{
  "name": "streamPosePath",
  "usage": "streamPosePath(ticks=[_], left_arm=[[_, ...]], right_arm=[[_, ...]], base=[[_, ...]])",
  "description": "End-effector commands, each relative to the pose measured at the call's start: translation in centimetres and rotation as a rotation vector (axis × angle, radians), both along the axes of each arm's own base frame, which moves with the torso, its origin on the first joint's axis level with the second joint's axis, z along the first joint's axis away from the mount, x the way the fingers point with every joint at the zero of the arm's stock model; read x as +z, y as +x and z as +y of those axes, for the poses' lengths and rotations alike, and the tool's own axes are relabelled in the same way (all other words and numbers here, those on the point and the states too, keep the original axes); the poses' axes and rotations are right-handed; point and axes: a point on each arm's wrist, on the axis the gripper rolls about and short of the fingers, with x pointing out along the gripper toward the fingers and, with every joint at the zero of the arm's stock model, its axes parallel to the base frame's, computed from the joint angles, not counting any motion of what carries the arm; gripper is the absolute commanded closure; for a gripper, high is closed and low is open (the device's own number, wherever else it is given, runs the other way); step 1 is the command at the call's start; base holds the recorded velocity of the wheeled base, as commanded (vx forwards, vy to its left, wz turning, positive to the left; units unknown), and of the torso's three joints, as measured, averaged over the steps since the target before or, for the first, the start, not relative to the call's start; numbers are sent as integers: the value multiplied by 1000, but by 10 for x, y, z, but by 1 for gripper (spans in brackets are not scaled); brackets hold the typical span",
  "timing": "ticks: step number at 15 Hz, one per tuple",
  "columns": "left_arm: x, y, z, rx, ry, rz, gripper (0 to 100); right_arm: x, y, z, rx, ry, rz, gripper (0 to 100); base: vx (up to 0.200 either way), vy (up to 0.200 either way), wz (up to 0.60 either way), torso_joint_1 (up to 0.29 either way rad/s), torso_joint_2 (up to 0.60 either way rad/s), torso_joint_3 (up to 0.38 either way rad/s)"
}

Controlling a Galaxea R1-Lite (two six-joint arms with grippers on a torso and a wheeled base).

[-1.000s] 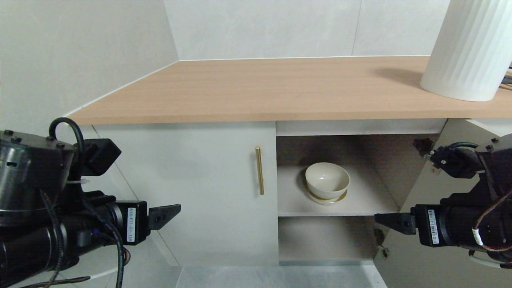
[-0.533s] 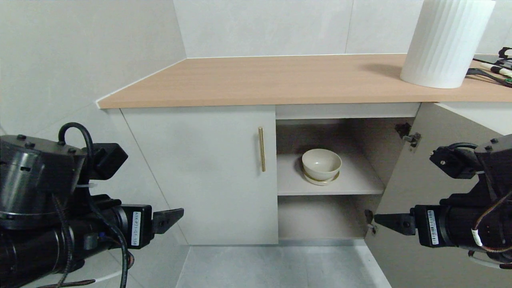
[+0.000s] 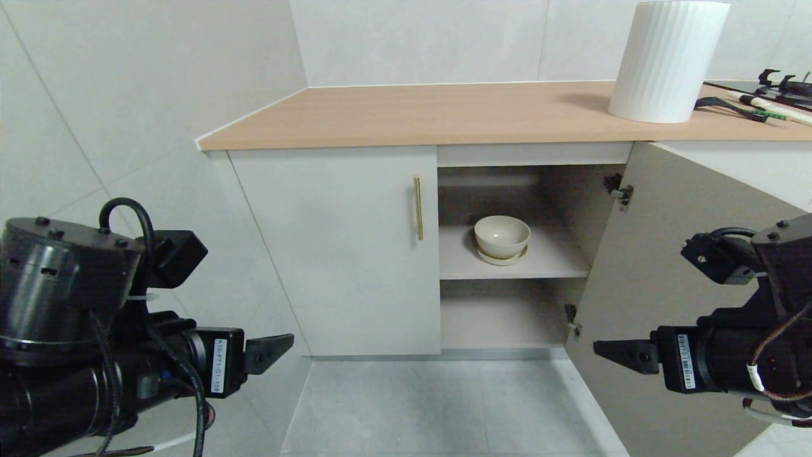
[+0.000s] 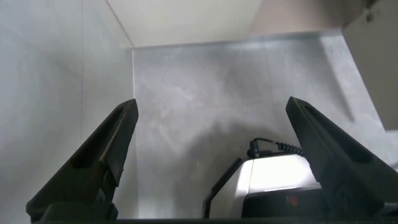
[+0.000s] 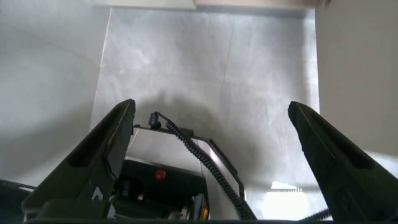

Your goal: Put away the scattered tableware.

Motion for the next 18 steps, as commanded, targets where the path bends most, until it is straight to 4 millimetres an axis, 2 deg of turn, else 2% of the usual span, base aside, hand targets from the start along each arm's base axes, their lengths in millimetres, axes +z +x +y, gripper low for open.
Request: streamPosePath(ticks=[1,8,11,14,18], left_arm=[[-1,0,0,0,3,4,0],[-2,-1,0,-1,3,5,0],[-1,-1,0,-3,5,4,0],[-2,-1,0,-4,7,5,0],[-2,-1,0,-4,8,4,0]], right_arm=[[-1,0,0,1,-3,4,0],[0,-2,-1,2,-1,2,0],[6,-8,-5,19,-2,-34,0],[3,-12,-8,35,-41,-5,0],[4,-29,-20,96,-139,24,0]], base=[[0,0,0,0,0,0],[0,0,0,0,0,0],[0,0,0,0,0,0],[0,0,0,0,0,0],[0,-200,0,1,1,5]])
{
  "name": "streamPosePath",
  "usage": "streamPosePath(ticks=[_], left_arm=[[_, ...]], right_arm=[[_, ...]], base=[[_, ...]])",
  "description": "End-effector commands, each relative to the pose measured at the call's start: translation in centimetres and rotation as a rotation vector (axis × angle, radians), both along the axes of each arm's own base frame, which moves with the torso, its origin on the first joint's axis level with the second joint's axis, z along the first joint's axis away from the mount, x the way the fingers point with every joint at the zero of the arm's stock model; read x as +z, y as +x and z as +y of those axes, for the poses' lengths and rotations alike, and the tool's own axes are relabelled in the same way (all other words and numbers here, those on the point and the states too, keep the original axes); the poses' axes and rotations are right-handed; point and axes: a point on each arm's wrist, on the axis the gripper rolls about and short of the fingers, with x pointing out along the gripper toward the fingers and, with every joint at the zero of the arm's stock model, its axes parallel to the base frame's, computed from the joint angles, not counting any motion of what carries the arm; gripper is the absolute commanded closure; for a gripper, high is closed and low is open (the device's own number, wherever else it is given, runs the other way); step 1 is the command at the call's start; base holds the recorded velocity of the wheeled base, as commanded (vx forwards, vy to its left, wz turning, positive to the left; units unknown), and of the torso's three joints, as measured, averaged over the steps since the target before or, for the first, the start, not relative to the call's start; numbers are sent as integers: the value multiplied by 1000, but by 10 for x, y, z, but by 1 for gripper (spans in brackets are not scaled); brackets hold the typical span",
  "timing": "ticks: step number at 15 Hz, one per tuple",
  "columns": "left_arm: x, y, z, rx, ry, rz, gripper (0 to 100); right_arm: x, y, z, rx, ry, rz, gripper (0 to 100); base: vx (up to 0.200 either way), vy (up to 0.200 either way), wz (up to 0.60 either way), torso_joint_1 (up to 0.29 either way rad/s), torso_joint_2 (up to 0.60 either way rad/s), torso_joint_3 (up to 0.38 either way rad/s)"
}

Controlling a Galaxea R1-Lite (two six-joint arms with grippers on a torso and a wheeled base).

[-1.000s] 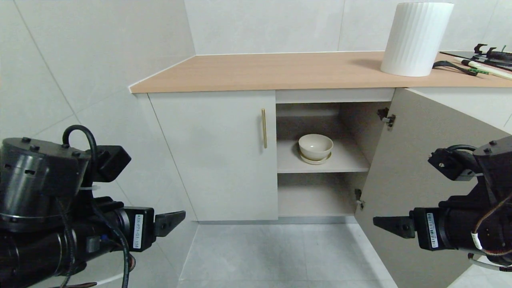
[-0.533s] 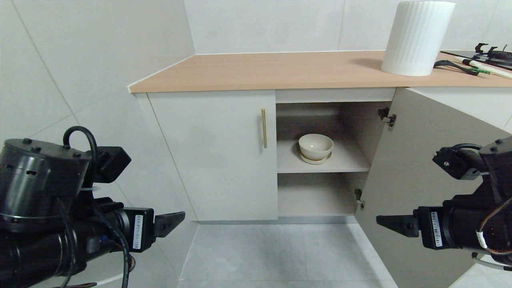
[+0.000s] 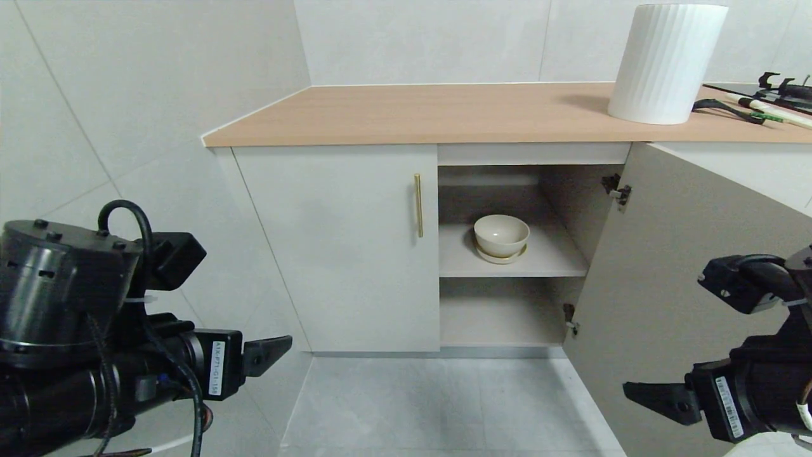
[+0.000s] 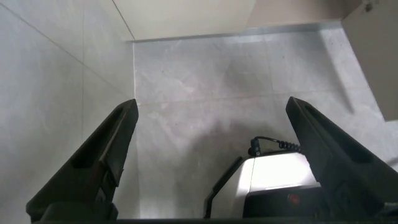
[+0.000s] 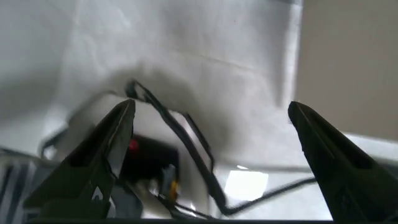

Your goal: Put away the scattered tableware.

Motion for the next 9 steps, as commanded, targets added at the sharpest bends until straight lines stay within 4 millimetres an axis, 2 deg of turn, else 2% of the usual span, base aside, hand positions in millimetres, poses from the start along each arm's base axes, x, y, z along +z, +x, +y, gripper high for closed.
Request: streamPosePath(ticks=[1,7,9], left_arm=[[0,0,0,-1,1,1,0],[-1,1,-1,-2,3,5,0],[-1,0,-1,-5,2,6,0]], right_arm=[[6,-9,-7,14,-8,-12,0],[1,-26,-18,81,-133,72,0],[0,-34,-23,124,-179,104,0]], base=[[0,-200,0,12,2,-7],[0,-200,0,1,4,2],[0,0,0,0,0,0]])
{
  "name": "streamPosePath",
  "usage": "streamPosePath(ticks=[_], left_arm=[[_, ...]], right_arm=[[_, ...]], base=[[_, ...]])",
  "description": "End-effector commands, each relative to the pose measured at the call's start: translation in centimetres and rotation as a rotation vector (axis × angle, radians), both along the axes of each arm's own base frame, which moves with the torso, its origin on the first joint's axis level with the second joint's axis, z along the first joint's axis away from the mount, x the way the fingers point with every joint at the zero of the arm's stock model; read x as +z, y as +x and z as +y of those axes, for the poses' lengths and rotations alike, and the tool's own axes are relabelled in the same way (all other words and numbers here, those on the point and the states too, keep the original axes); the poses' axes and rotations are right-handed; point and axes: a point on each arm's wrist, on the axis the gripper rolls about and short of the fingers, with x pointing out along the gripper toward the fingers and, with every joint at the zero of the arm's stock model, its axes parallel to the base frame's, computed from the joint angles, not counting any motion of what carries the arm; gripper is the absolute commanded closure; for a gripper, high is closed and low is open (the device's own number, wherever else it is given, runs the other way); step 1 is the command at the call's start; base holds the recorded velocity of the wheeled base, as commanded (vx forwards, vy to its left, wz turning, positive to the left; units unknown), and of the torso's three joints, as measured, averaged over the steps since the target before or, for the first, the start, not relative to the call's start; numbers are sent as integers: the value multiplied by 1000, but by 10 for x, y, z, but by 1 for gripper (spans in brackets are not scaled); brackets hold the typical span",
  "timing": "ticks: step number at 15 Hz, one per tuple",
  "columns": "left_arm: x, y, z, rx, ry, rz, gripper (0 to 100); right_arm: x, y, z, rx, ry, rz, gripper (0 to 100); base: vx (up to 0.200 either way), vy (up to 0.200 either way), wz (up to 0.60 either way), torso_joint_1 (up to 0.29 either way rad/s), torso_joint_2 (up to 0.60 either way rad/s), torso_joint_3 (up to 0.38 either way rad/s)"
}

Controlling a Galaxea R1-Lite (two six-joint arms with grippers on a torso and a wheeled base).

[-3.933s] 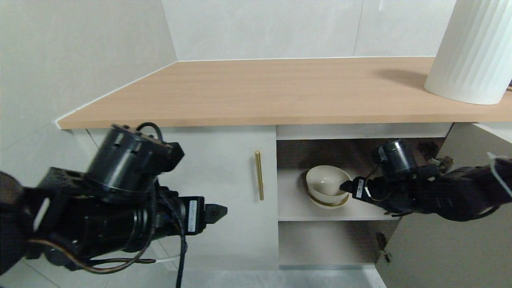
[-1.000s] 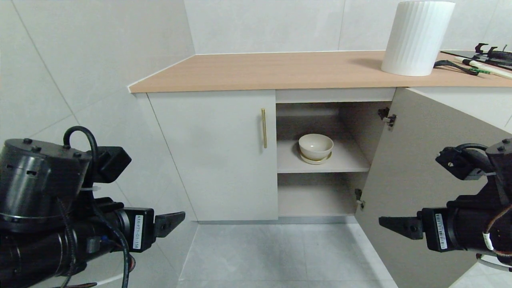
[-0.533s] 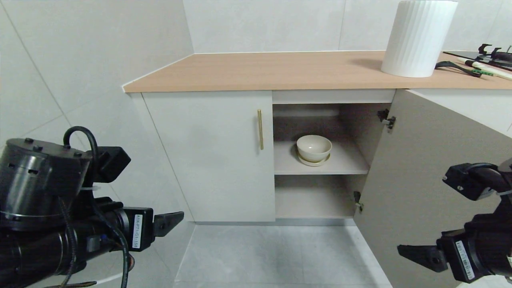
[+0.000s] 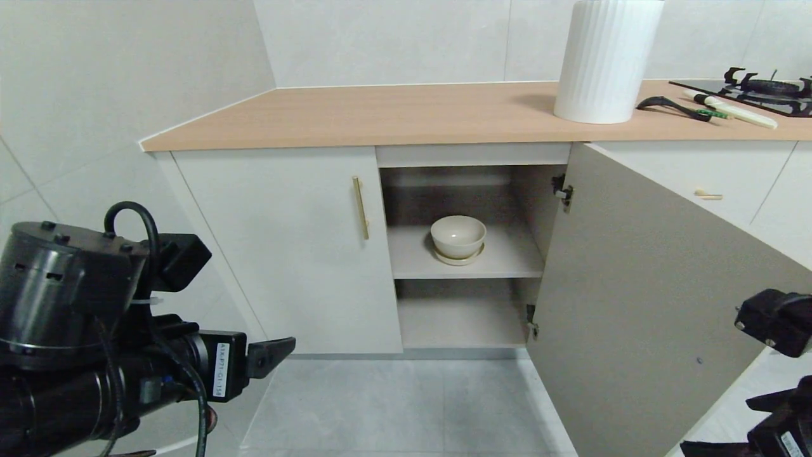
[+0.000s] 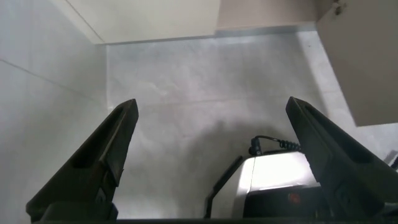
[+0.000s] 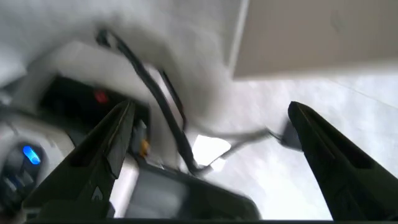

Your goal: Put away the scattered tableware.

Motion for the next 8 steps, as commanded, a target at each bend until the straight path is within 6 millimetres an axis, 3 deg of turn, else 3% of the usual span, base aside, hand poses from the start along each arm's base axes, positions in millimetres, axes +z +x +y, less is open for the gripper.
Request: streamPosePath(ticks=[1,8], left_arm=[[-1,0,0,0,1,3,0],[0,0,0,0,0,1,0]], right_arm=[[1,-7,-5,23,-23,12,0],[-3,3,-19,-147,-109,12,0]], base=[[0,0,0,0,0,0],[0,0,0,0,0,0]])
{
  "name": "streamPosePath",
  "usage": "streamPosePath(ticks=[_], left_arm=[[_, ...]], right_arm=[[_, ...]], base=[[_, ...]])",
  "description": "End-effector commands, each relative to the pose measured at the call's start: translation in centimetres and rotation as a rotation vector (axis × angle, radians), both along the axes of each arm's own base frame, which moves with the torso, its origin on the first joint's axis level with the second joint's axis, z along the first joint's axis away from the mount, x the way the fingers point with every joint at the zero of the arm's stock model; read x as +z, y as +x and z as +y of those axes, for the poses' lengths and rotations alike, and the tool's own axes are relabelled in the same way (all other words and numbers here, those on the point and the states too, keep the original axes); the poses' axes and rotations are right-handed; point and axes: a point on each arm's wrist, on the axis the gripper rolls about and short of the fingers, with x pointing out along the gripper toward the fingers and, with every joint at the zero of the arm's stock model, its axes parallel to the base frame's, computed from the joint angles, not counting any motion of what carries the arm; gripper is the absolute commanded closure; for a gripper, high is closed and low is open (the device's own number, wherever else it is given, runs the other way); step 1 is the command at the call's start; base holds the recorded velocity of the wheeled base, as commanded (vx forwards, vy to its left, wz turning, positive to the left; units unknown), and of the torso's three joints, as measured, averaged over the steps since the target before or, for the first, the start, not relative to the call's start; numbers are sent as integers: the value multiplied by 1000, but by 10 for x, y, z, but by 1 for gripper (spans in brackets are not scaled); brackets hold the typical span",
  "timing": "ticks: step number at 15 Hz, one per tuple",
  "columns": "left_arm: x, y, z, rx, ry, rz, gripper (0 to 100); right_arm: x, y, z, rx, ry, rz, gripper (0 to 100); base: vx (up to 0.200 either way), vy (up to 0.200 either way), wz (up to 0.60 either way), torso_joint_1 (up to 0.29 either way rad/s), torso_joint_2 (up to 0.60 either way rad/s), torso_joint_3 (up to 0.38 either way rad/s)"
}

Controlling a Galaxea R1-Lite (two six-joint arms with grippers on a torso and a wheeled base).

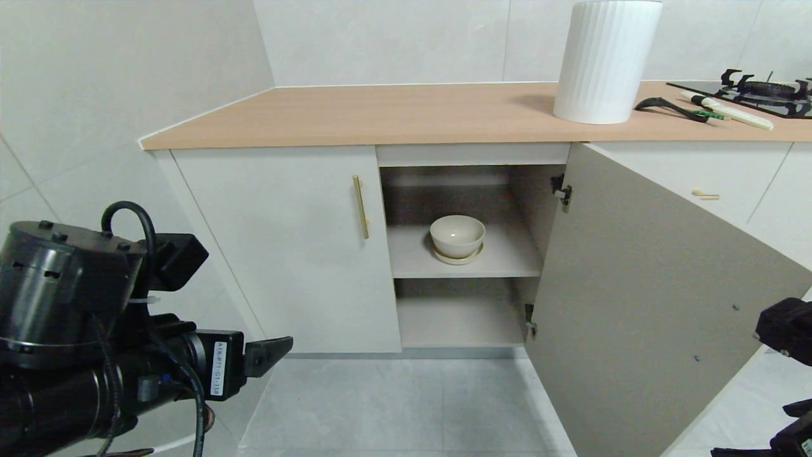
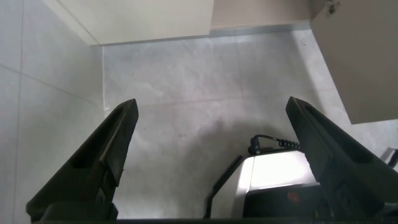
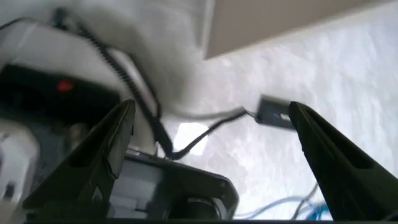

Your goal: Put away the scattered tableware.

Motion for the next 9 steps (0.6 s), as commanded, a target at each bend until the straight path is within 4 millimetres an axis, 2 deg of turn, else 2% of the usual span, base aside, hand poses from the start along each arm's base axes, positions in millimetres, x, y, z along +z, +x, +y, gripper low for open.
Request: streamPosePath(ticks=[1,4,5,9], left_arm=[[0,0,0,-1,-1,-2,0],[0,0,0,-1,-1,-2,0],[0,0,0,-1,-1,-2,0],[-1,0,0,-1,1,2,0]], right_arm=[[1,6,-7,-76,-12,-3,0],[6,17,-26,-229,-69,-37,0],[7,18,-28,-241,-71,-39,0],[18,17,-60,-368,-134,-88,0]], base=[[0,0,0,0,0,0],[0,0,0,0,0,0],[0,0,0,0,0,0],[0,0,0,0,0,0]])
